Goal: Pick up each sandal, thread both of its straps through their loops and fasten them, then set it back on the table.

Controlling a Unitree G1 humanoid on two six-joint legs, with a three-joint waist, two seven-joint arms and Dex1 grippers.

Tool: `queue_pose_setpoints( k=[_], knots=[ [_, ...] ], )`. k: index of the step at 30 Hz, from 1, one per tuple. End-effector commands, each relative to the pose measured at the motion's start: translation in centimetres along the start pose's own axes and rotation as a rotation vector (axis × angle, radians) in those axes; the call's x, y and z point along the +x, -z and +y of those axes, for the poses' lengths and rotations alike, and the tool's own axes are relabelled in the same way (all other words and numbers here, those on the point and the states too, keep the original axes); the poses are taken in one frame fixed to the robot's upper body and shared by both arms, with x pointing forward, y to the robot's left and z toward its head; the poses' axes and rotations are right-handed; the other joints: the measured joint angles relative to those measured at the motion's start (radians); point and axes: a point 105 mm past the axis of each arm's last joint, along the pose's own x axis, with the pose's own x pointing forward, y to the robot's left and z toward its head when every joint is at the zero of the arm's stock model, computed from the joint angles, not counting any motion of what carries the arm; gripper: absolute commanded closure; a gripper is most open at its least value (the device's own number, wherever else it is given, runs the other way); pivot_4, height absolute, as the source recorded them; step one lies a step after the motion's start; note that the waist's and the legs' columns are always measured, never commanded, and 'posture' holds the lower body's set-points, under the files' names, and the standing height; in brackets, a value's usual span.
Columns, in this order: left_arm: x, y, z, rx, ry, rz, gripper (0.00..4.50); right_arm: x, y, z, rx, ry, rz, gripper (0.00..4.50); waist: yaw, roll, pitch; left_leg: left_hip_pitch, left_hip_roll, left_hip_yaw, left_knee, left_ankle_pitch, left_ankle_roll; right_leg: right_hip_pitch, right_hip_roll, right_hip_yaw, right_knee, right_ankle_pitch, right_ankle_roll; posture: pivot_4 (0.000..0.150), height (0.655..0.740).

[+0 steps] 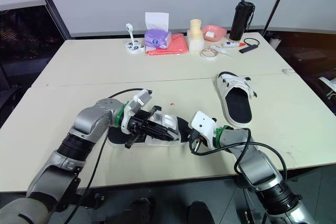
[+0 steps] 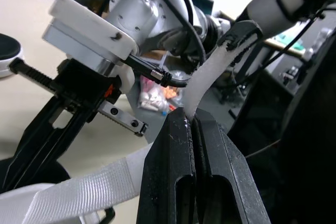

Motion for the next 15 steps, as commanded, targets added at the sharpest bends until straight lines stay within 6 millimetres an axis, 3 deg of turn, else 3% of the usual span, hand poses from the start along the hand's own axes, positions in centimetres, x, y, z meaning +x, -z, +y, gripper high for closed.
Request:
queue_pose_setpoints(
  k=[1,3,7,11,15],
  knots=[
    [0.8,0.3,-0.8,0.032,0.047,0.068,4.21,0.5,2.2,2.0,0.04,-0.089,0.085,4.5,0.0,0.0,0.0,0.0,0.0,0.0,0.0,0.0,0.0,0.0,0.0,0.0,0.0,0.0,0.0,0.15,0.74],
    [0.9,1.0,-1.1,0.028,0.067,0.112,3.72,0.5,2.2,2.0,0.039,-0.094,0.086,4.5,0.0,0.0,0.0,0.0,0.0,0.0,0.0,0.0,0.0,0.0,0.0,0.0,0.0,0.0,0.0,0.15,0.74],
    [1.1,2.1,-2.0,0.019,0.112,0.173,1.9,0.5,2.3,2.1,0.036,-0.103,0.09,4.5,0.004,0.0,0.0,0.0,0.0,0.0,0.0,0.0,0.0,0.0,0.0,0.0,0.0,0.0,0.0,0.15,0.74],
    [0.7,1.5,-2.5,0.034,0.126,0.151,0.05,0.7,2.3,2.3,0.034,-0.111,0.091,4.5,0.012,0.0,0.0,0.0,0.0,0.0,0.0,0.0,0.0,0.0,0.0,0.001,-0.001,0.0,0.0,0.15,0.74],
    [-0.3,-1.4,-2.2,0.025,0.071,0.023,0.05,0.8,2.2,2.5,0.034,-0.118,0.089,4.5,0.013,0.0,0.0,0.001,0.001,0.0,0.0,0.0,0.0,0.0,0.0,0.001,-0.001,0.0,0.0,0.15,0.74]
  ],
)
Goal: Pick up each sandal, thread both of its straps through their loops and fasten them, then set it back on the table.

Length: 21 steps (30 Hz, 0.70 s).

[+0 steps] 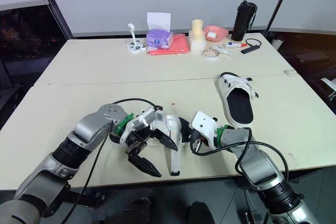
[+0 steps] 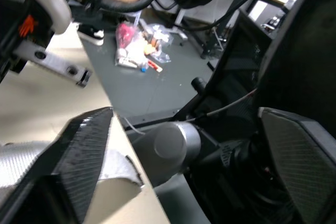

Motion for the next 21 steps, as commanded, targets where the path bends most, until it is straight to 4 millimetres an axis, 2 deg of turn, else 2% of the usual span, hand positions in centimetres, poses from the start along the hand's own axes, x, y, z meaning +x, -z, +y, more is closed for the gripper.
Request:
queue_pose_setpoints(
  k=[1,3,5,7,11,16,21],
  knots=[
    [-1.7,-3.8,0.0,0.046,-0.064,-0.131,0.05,1.1,2.0,2.7,0.051,-0.118,0.069,4.5,0.0,0.0,0.0,0.0,0.0,0.0,0.0,0.0,0.0,0.0,0.0,0.0,0.0,0.0,0.0,0.15,0.74],
    [-2.8,-4.9,0.1,0.042,-0.132,-0.177,0.05,1.1,2.0,2.7,0.05,-0.119,0.069,4.5,-0.002,0.0,0.0,0.0,0.0,-0.001,0.0,0.0,0.0,0.0,0.0,0.0,0.0,0.0,0.0,0.15,0.74],
    [-3.9,-5.2,0.0,0.021,-0.191,-0.196,0.05,1.1,1.9,2.7,0.05,-0.12,0.068,4.5,-0.004,0.0,0.0,0.0,0.0,0.0,0.0,0.0,0.0,0.0,0.0,0.0,0.0,0.0,0.0,0.15,0.74],
    [-4.7,-4.6,-0.4,-0.024,-0.244,-0.193,0.05,1.1,1.9,2.7,0.047,-0.123,0.069,4.5,-0.006,0.0,0.0,0.001,0.0,0.0,-0.001,0.0,0.0,-0.001,0.0,0.0,0.0,0.0,0.0,0.15,0.74],
    [-5.8,-1.3,-2.1,-0.124,-0.319,-0.133,0.05,1.2,1.8,2.8,0.043,-0.133,0.068,4.5,-0.011,0.001,0.0,0.002,0.0,0.0,-0.003,0.0,0.0,-0.001,0.0,0.001,0.0,0.0,0.0,0.15,0.74],
    [-5.3,1.7,-3.5,-0.206,-0.358,-0.077,0.05,1.0,1.7,2.8,0.038,-0.143,0.074,4.5,0.001,0.0,0.0,0.002,0.002,0.0,-0.003,0.0,0.0,0.0,0.0,0.002,0.0,-0.002,-0.004,0.15,0.74],
    [-3.5,4.0,-3.0,-0.31,-0.409,-0.067,0.05,0.7,1.8,2.8,0.033,-0.149,0.084,4.5,0.005,0.0,0.0,0.003,0.002,0.001,-0.003,0.0,0.0,0.0,-0.001,0.002,-0.001,-0.003,-0.006,0.15,0.74]
  ],
)
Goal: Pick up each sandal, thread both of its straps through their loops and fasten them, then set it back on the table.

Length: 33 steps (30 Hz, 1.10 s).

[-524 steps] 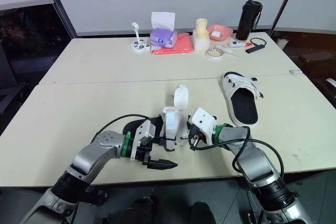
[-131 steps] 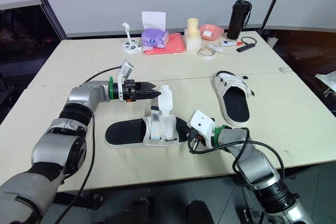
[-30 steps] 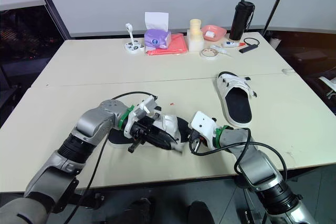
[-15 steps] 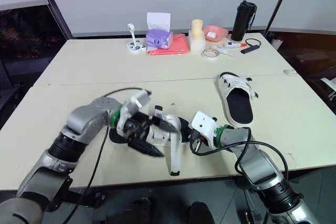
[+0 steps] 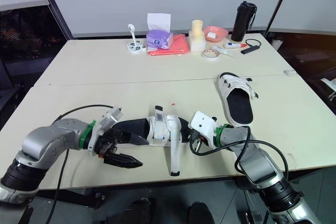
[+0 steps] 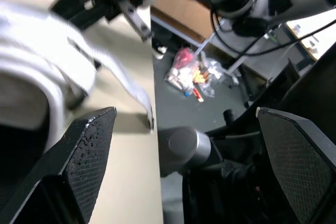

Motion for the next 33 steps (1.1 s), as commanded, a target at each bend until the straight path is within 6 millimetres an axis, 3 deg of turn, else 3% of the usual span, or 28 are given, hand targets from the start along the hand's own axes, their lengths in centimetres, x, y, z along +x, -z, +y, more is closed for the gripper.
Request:
queue_pose_setpoints(
  k=[1,4,7,11,18,26,29,33],
  knots=[
    [1.3,0.9,-0.2,-0.037,-0.021,0.021,0.05,0.8,2.0,2.8,0.056,-0.13,0.075,4.5,0.0,0.0,0.0,0.0,0.0,0.0,0.0,0.0,0.0,0.0,0.0,0.0,0.0,0.0,0.0,0.15,0.74],
    [3.0,2.5,0.1,-0.104,-0.048,0.014,0.05,0.6,2.1,2.8,0.054,-0.134,0.079,4.5,0.001,0.0,0.0,0.0,0.0,0.0,0.0,0.0,0.0,0.0,0.0,0.0,0.0,0.0,0.0,0.15,0.74],
    [4.2,2.6,0.6,-0.155,-0.082,-0.028,0.05,0.6,2.1,2.9,0.053,-0.137,0.083,4.5,0.003,0.0,0.0,-0.001,0.0,0.0,0.0,0.0,0.0,0.0,0.0,0.0,0.0,0.0,0.0,0.15,0.74],
    [5.9,1.6,1.8,-0.206,-0.133,-0.121,0.05,0.5,2.1,3.2,0.056,-0.141,0.085,4.5,0.004,0.0,-0.001,-0.001,-0.001,0.0,0.0,0.0,0.0,0.0,-0.001,0.0,-0.001,0.0,0.0,0.15,0.74],
    [8.1,0.9,2.0,-0.245,-0.138,-0.171,0.05,0.4,2.2,3.4,0.058,-0.143,0.092,4.5,0.003,0.0,-0.001,-0.001,-0.002,0.0,0.0,-0.001,0.0,0.0,-0.001,-0.001,-0.001,0.001,0.003,0.15,0.74],
    [9.0,0.3,1.7,-0.269,-0.123,-0.211,0.05,0.5,2.0,3.4,0.058,-0.141,0.09,4.5,0.003,0.0,-0.001,-0.002,-0.002,0.001,0.0,-0.001,0.0,0.001,-0.001,-0.001,-0.001,0.0,0.002,0.15,0.74],
    [9.0,0.1,1.6,-0.271,-0.121,-0.215,0.93,0.6,2.0,3.4,0.058,-0.141,0.088,4.5,0.003,0.0,-0.001,-0.002,-0.002,0.001,0.0,-0.001,0.0,0.001,-0.001,-0.001,-0.001,0.0,0.001,0.15,0.74],
    [8.7,0.4,1.2,-0.275,-0.102,-0.197,2.91,0.7,1.9,3.4,0.058,-0.139,0.085,4.5,0.003,0.0,-0.001,-0.002,-0.002,0.001,0.0,-0.001,0.0,0.0,-0.001,-0.001,-0.001,0.0,0.001,0.15,0.74]
  ],
)
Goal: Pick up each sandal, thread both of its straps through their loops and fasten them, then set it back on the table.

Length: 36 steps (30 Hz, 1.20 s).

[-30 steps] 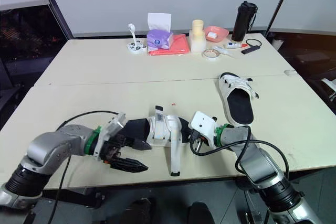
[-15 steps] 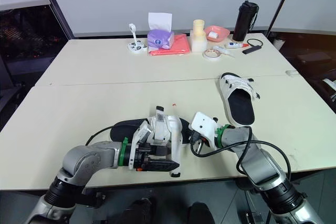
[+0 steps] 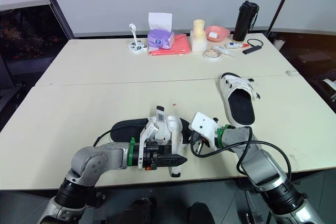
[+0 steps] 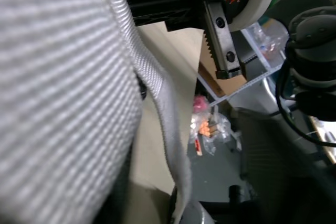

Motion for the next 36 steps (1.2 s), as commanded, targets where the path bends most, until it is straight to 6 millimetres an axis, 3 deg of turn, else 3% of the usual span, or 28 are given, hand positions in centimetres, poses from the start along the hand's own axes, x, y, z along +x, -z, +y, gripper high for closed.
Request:
queue_pose_setpoints(
  k=[1,3,8,15,20,28,36],
  knots=[
    [-0.4,-0.2,-1.0,0.019,0.045,0.008,3.39,1.2,1.9,3.0,0.06,-0.131,0.064,4.5,0.0,0.0,0.0,0.0,0.0,0.0,0.0,0.0,0.0,0.0,0.0,0.0,0.0,0.0,0.0,0.15,0.74],
    [-0.5,0.0,-1.2,0.01,0.057,0.025,4.47,1.2,1.9,2.9,0.06,-0.129,0.064,4.5,0.0,0.0,0.0,0.0,0.0,0.0,0.0,0.0,0.0,0.0,0.0,0.0,0.0,0.0,0.0,0.15,0.74],
    [-1.1,-0.1,-1.6,-0.005,0.073,0.041,4.47,1.3,1.8,2.8,0.059,-0.126,0.061,4.5,-0.001,0.0,0.0,0.0,0.0,0.0,0.0,0.0,0.0,0.0,0.0,0.0,0.0,0.0,0.0,0.15,0.74],
    [-3.9,-3.5,-3.2,-0.054,0.178,-0.061,4.47,1.8,1.7,2.6,0.06,-0.116,0.051,4.5,-0.006,0.0,0.0,0.0,0.001,0.0,0.0,0.0,0.0,-0.001,0.001,0.0,0.0,0.0,-0.001,0.15,0.74],
    [-4.9,-6.4,-3.1,-0.045,0.19,-0.115,4.47,2.4,1.5,2.4,0.059,-0.111,0.038,4.5,-0.008,-0.001,0.0,0.0,0.001,0.0,0.0,0.0,0.0,-0.001,0.002,0.0,0.0,0.0,-0.001,0.15,0.74],
    [-3.9,-10.0,-0.9,0.002,0.128,-0.127,4.47,3.0,1.4,2.3,0.053,-0.09,0.025,4.5,-0.017,-0.002,0.0,0.003,0.002,0.002,-0.001,0.0,0.0,0.0,0.003,0.0,0.0,0.001,-0.002,0.15,0.74],
    [-2.5,-9.5,1.2,0.058,0.074,-0.06,4.47,3.0,1.5,2.1,0.063,-0.057,0.023,4.5,-0.033,-0.002,0.0,0.003,0.002,0.002,-0.002,0.0,0.0,-0.001,0.003,0.001,0.0,0.001,-0.001,0.15,0.74]
  ],
)
